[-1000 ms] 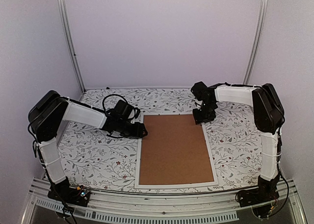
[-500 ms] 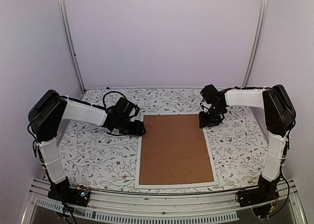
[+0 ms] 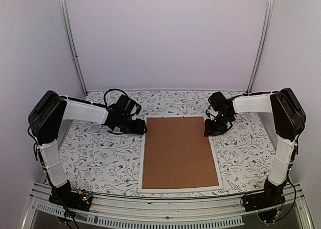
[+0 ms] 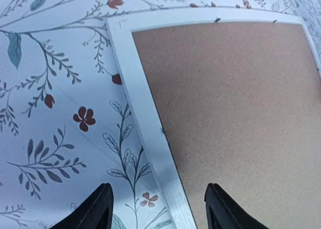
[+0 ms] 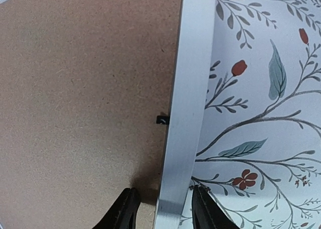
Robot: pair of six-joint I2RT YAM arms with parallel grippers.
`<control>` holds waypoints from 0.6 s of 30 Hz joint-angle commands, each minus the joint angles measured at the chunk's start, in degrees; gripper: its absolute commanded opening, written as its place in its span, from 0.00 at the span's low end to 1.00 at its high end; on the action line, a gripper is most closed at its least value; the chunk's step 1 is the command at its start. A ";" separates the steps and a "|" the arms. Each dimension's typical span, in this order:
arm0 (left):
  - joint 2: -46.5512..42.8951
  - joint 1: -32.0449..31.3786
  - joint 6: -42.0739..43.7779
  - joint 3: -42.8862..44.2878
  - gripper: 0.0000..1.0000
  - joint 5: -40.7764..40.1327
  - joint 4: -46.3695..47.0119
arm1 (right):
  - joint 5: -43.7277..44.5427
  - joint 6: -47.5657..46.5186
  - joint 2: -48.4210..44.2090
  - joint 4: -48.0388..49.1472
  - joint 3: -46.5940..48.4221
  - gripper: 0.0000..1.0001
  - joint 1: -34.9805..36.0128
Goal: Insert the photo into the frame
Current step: Press the fastener onto the backboard.
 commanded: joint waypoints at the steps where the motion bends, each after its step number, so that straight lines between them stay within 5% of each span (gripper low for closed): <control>1: 0.90 1.79 2.09 2.63 0.65 -0.33 -1.35 | -2.54 0.92 -1.88 2.77 -1.77 0.36 -0.42; 18: 6.94 4.27 5.27 10.45 0.64 -2.96 -6.81 | -5.15 4.49 -3.68 6.24 -6.88 0.26 -0.44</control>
